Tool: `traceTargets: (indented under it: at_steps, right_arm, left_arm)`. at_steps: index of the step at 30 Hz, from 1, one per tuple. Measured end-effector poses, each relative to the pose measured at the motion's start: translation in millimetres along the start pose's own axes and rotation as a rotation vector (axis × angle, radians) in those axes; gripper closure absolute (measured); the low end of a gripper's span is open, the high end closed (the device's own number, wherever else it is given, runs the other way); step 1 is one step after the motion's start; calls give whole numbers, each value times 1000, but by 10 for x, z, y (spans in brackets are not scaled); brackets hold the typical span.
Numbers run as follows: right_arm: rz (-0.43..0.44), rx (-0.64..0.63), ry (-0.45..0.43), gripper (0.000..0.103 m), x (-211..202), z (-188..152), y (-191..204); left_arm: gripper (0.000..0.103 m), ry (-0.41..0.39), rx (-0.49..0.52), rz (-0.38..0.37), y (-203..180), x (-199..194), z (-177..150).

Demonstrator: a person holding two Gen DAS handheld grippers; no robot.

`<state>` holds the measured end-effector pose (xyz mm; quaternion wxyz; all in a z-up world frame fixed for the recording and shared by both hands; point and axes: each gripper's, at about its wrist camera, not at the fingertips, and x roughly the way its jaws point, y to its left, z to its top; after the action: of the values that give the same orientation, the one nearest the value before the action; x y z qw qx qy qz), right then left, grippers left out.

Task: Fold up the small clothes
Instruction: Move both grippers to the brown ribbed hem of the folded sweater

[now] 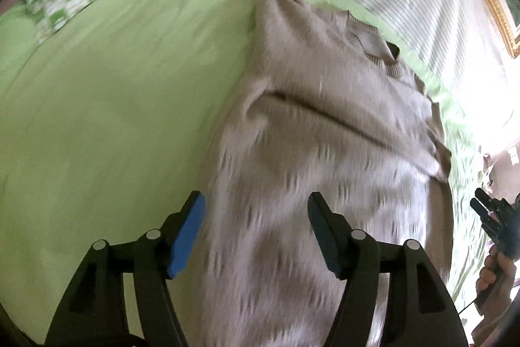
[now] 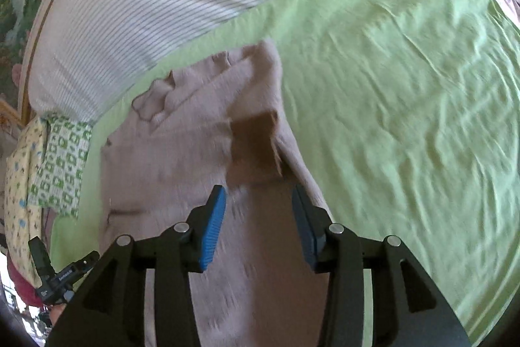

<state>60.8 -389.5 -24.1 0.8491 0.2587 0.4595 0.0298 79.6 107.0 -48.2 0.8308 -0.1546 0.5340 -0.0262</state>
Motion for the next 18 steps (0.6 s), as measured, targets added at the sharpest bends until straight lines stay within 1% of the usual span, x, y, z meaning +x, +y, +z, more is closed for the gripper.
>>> traceTargets:
  at_steps: [4,10,18]
  right_arm:
    - [5,-25,32,58,-171,-268,-91]
    - [13,-67,77,55,-360,-681,-216]
    - [22,-78,129,54,-611,-1181,-416]
  left_arm:
    - [32,22,-4,11,99,-172,-373]
    - [32,88,3,20,188,-281,-886]
    - [31,147,-35,14,367,-365,-1401]
